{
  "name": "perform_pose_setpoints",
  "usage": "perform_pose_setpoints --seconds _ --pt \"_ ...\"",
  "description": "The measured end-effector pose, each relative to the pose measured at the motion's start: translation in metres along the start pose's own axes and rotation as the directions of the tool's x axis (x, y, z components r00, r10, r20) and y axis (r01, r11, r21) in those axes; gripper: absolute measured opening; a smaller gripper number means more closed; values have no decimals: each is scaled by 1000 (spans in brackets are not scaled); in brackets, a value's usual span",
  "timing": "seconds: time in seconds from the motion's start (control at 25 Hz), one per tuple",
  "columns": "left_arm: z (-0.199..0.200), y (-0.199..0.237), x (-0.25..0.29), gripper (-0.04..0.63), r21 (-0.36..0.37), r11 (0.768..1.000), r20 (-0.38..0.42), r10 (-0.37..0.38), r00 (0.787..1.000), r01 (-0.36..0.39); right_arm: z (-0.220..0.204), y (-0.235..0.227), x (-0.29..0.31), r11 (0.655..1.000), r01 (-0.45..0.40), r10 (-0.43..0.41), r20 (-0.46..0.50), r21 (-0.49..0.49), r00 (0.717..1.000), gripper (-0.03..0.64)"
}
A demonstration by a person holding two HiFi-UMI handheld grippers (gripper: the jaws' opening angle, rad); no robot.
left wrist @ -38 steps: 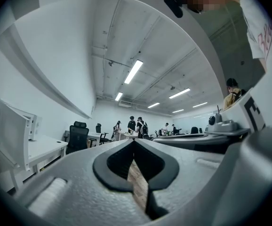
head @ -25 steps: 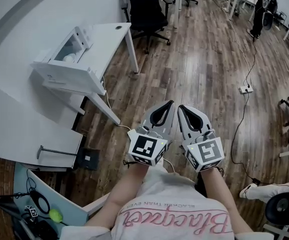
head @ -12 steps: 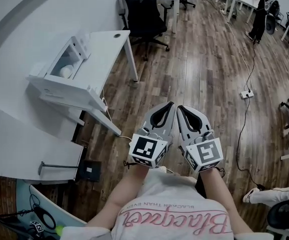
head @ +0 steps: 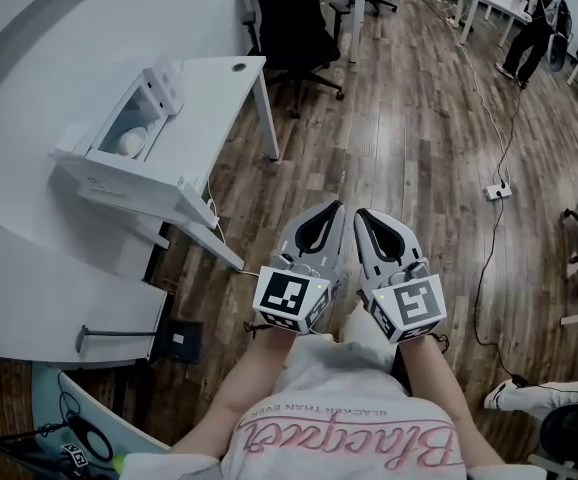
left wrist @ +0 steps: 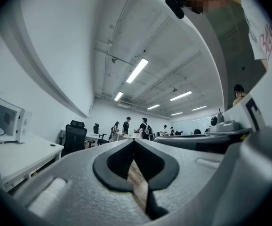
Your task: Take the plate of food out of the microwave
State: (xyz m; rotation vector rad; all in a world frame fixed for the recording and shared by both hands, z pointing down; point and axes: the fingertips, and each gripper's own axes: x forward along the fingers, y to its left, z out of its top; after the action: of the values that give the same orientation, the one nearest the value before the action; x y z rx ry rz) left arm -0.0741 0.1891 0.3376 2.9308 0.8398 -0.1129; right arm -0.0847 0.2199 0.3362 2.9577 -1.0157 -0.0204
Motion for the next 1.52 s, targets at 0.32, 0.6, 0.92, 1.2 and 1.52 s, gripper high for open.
perform_pose_setpoints --seconds 0.32,0.6,0.92,1.2,1.52 --pt "-6 19 20 6 6 999 -6 40 999 -40 -2 -16 28 999 -36 36 12 14 999 11" --pt "-11 44 57 6 13 995 -10 94 995 -94 -7 -46 64 996 -86 86 6 20 996 11" --pt "-12 75 105 6 23 985 -3 172 985 -172 -7 -84 115 985 -173 173 -1 9 985 11" --pt "-9 106 146 6 37 967 0 254 967 -253 -4 -111 162 964 -265 265 -2 8 964 11" --pt "-7 139 190 6 42 931 12 362 932 -362 -1 -141 207 926 -379 379 -1 2 926 11"
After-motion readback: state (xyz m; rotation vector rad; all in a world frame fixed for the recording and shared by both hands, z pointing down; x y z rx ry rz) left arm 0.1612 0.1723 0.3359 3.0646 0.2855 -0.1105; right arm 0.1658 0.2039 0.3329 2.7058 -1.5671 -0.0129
